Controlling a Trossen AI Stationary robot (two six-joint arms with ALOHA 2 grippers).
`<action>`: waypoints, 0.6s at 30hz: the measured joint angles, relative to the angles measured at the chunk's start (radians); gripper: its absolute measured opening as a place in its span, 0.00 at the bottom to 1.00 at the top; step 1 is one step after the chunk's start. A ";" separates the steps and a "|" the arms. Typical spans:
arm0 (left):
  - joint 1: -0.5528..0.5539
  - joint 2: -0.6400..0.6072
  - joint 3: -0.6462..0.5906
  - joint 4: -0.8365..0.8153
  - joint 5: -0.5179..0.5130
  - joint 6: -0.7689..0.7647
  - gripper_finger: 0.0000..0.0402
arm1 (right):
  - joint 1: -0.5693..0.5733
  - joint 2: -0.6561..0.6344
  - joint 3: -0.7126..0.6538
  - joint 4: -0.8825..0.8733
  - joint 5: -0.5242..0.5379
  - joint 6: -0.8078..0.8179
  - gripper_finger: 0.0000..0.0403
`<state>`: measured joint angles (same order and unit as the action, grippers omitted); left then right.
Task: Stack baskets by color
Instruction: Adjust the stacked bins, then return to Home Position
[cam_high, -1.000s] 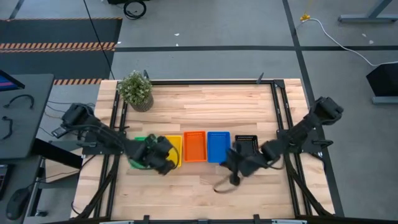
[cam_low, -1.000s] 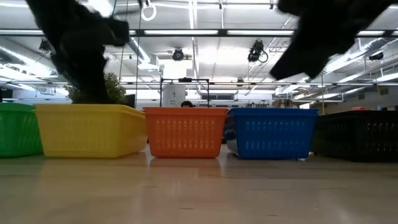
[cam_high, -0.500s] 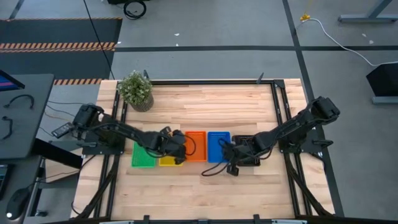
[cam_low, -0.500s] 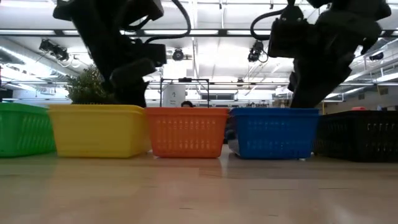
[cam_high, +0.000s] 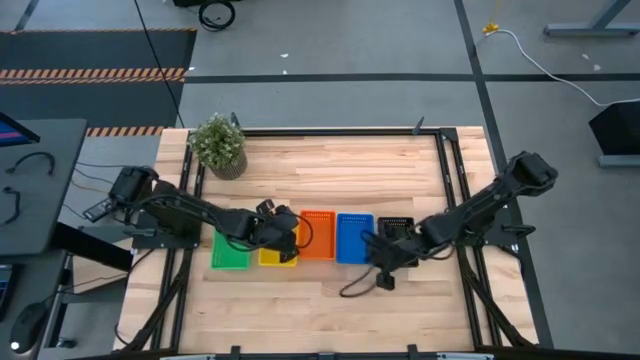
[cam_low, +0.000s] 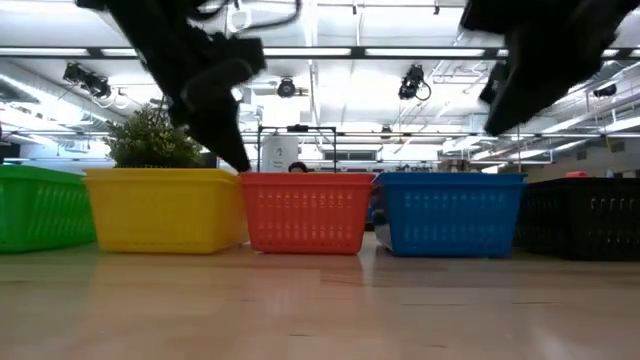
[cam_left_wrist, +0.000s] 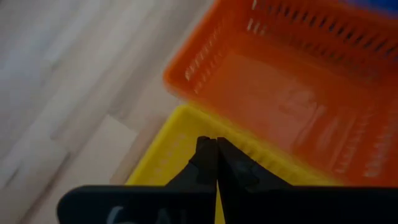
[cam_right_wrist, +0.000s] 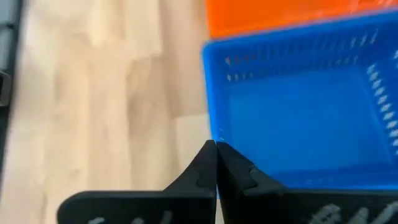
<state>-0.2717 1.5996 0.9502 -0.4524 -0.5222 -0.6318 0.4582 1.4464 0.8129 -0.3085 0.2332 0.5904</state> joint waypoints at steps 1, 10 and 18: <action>-0.014 -0.014 0.002 0.002 -0.021 -0.008 0.01 | 0.022 -0.019 0.000 0.000 0.026 -0.007 0.01; -0.170 -0.252 -0.115 -0.111 -0.205 -0.156 0.01 | 0.239 -0.339 -0.179 0.022 0.246 -0.022 0.00; -0.166 -0.520 -0.375 0.073 -0.238 -0.220 0.00 | 0.148 -0.836 -0.490 0.182 0.177 -0.057 0.00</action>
<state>-0.4381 1.0798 0.5756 -0.3790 -0.7605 -0.8516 0.6065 0.6107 0.3230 -0.1264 0.4101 0.5334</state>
